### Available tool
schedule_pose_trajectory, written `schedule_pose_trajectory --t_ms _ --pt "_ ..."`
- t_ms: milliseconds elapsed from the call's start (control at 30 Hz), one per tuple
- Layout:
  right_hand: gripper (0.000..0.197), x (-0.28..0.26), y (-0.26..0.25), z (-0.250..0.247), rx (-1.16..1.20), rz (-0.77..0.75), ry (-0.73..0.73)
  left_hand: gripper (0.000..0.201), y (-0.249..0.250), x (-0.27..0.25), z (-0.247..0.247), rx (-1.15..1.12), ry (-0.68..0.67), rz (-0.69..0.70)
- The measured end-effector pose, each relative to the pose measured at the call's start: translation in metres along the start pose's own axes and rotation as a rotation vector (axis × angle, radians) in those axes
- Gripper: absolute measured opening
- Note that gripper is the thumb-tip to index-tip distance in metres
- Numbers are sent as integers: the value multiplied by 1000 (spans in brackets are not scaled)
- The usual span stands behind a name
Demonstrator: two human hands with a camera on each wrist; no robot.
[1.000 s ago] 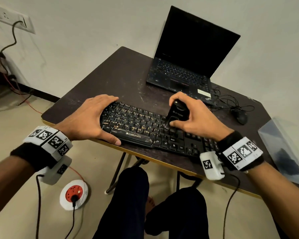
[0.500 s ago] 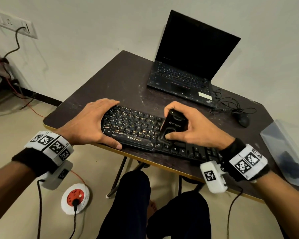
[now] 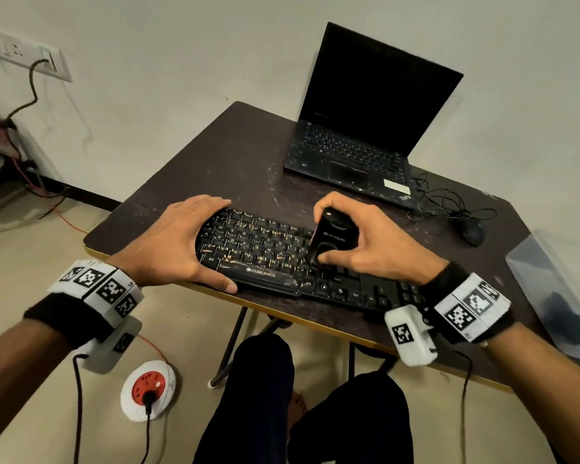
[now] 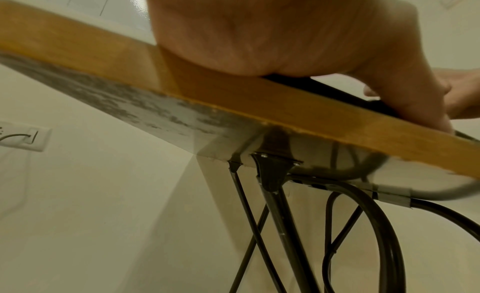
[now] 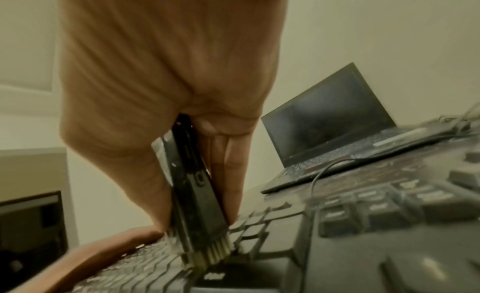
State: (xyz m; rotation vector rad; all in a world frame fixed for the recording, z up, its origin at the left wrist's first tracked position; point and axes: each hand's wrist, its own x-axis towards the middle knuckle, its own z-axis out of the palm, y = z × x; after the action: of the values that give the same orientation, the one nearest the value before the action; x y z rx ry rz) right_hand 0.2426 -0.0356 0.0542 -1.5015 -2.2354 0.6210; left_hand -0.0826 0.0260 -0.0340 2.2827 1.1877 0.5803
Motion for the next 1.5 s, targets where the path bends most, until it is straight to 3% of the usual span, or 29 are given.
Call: schedule_pose_trajectory --t_ms 167,267,400,533,700,800,967,1100,1233,1300,1400,1500 --pt "53 7 1 -5 -61 47 37 142 4 0 -1 -1 -1 11" --pt "52 4 -4 1 -29 -10 -47 140 5 -2 -2 -9 1 11" --pt "52 12 2 -8 -108 64 58 140 8 -1 -3 -14 1 11" --pt "50 5 -6 0 12 -9 -71 141 6 -2 -4 -24 -5 7" --pt "52 11 5 -10 -41 80 56 141 6 0 -2 -13 0 12" --pt "51 4 0 -1 119 33 -62 141 4 -1 -2 -16 -5 10" --pt "55 15 12 -11 -25 158 143 142 4 0 -1 -12 11 5" --pt "53 5 6 -3 87 89 22 140 3 0 -2 -15 6 10" --pt "54 9 17 -9 -3 186 181 141 4 0 -2 -10 6 5" --pt "54 5 16 -6 -3 137 165 140 3 0 -2 -15 5 5" --pt "52 -2 7 3 70 42 30 140 2 -1 -2 -23 -3 -7" --pt "53 7 13 -5 -8 127 144 141 4 -1 -3 -23 -4 -9"
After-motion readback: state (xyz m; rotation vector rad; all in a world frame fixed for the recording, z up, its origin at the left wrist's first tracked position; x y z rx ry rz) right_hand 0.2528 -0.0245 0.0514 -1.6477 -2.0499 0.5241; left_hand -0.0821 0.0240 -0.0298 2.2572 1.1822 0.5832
